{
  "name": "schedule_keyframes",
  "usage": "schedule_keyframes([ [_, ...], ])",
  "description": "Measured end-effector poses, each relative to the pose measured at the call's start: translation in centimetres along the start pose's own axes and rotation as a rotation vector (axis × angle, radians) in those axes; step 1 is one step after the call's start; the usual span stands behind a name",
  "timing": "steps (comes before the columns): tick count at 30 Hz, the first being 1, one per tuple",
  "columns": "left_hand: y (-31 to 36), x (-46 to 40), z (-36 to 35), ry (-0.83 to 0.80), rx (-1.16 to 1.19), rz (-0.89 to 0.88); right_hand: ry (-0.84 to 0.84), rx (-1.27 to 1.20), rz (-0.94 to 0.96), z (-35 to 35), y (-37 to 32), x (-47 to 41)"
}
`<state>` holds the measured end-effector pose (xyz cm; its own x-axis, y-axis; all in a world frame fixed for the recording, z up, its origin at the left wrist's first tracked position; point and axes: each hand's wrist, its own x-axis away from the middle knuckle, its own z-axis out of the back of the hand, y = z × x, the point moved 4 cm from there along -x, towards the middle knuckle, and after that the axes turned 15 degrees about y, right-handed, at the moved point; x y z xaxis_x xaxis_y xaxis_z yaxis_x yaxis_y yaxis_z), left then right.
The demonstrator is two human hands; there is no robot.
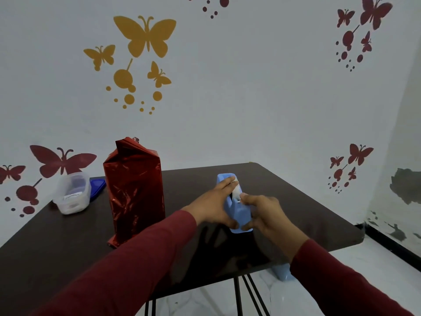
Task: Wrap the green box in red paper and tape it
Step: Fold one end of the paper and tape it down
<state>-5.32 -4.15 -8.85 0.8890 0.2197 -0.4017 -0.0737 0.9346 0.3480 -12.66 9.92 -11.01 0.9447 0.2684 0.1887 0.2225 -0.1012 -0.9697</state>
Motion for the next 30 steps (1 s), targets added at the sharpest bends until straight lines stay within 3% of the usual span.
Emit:
schedule_keyframes([
  [12,-0.1,0.7,-0.2,-0.072,-0.099,-0.027,-0.144,0.037,0.106,1.0,0.7,0.9],
  [18,0.6,0.9,0.4,-0.108,-0.023,0.050,-0.140,0.233,0.200,1.1,0.2,-0.7],
  [20,0.9,0.9,0.9,-0.063,0.094,0.082,-0.151,0.342,0.284,1.1,0.1,-0.6],
  [22,0.9,1.0,1.3,-0.004,0.060,0.046,-0.167,0.437,0.386,1.3,0.2,-0.1],
  [26,1.7,1.7,2.5,0.100,0.126,0.042,-0.283,0.239,0.349,2.4,0.9,0.6],
  [30,2.7,1.5,3.6,0.179,0.268,0.006,-0.213,0.135,0.436,3.5,-0.1,1.3],
])
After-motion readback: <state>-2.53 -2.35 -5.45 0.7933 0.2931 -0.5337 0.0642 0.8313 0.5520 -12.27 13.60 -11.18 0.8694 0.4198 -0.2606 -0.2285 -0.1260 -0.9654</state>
